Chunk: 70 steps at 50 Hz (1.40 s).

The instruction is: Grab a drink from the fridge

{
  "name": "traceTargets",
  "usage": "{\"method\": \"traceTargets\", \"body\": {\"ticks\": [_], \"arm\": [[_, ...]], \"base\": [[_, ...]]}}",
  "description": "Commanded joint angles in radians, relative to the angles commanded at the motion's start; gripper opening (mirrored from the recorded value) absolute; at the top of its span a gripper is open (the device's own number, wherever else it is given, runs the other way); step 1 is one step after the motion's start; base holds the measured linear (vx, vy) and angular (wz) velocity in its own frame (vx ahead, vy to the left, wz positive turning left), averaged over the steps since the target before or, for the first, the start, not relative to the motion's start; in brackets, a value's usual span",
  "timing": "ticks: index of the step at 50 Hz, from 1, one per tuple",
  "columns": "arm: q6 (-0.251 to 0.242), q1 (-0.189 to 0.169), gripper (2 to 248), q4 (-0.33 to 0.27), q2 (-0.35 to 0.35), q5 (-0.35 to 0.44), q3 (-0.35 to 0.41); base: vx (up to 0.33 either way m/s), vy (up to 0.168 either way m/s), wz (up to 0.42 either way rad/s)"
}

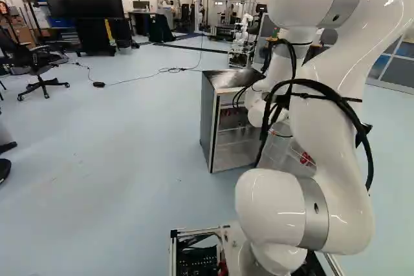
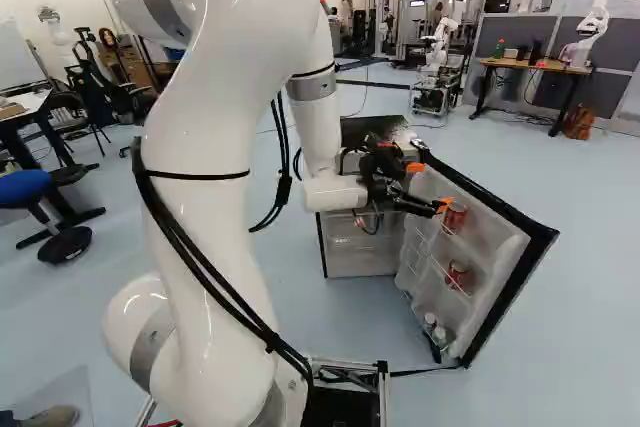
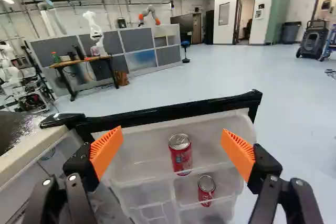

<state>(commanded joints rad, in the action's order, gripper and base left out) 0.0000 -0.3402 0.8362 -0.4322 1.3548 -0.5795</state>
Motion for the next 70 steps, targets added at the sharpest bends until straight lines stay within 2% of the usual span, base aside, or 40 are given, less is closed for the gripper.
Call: {"method": "traceTargets", "body": {"ticks": [52,70], "arm": [[0.0,-0.082,247,-0.546,0.168,0.0,0.219],[0.0,-0.092,247,-0.736,0.185,0.0,0.239]], "base": [[0.0,0.0,0.0],[0.0,0.0,0.0]]}}
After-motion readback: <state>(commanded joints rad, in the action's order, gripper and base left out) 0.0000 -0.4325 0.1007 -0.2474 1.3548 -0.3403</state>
